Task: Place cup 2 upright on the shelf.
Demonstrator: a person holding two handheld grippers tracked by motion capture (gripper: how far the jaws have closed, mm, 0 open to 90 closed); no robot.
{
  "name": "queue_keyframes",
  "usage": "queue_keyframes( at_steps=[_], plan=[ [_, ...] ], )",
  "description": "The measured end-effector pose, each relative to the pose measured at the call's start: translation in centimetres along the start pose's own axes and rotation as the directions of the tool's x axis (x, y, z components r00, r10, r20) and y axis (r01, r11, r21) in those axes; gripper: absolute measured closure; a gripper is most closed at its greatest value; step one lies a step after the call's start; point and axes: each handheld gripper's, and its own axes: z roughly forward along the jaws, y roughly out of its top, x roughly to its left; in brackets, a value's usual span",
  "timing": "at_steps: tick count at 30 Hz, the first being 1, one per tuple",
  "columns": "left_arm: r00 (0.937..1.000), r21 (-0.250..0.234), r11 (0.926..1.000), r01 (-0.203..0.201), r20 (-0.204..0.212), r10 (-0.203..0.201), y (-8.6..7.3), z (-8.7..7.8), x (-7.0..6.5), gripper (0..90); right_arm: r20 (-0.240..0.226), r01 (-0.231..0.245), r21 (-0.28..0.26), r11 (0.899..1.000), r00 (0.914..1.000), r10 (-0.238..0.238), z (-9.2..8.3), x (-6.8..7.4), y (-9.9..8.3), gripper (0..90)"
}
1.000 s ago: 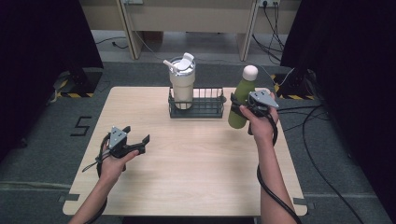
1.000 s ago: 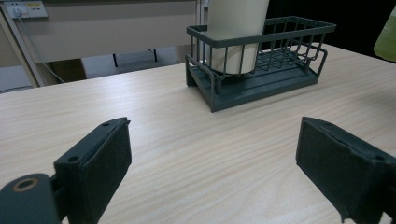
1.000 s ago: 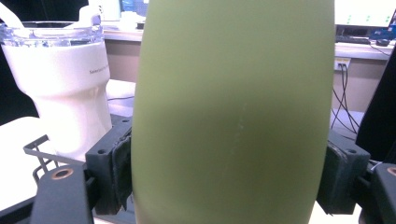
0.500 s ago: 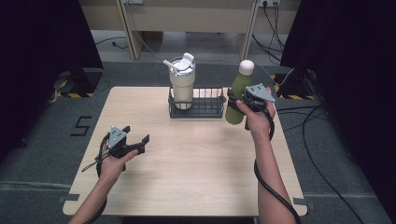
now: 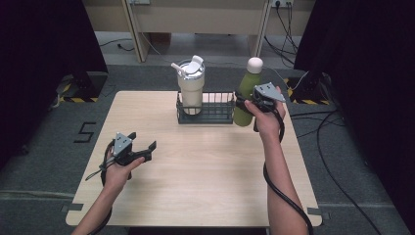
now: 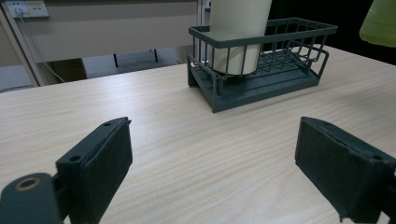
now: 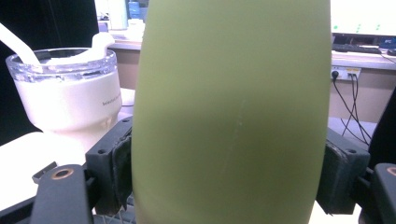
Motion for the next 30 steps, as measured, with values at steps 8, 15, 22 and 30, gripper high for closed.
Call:
queue_keyframes(
  at_steps=[8, 15, 22, 30],
  plan=[
    [1.0, 0.0, 1.0, -0.001, 0.002, 0.001, 0.0, 0.0, 0.0, 11.0, -0.007, -0.004, -0.003, 1.0, 1.0, 0.004, 0.7, 0.5, 0.5, 22.2],
    [1.0, -0.002, 1.0, 0.0, 0.0, 0.0, 0.0, -0.1, 0.1, 11.2, -0.014, -0.007, -0.005, 1.0, 0.9999, 0.007, 1.2, 0.8, 0.8, 22.2],
    [1.0, -0.003, 1.0, 0.004, -0.003, -0.004, 0.1, -0.1, 0.2, 11.5, -0.016, -0.007, -0.006, 1.0, 0.9998, 0.007, 1.7, 1.0, 1.2, 22.2],
    [1.0, -0.002, 1.0, 0.004, -0.001, -0.004, 0.0, -0.1, 0.2, 11.7, -0.021, -0.012, -0.008, 1.0, 0.9997, 0.012, 2.3, 1.3, 1.7, 22.2]
  ],
)
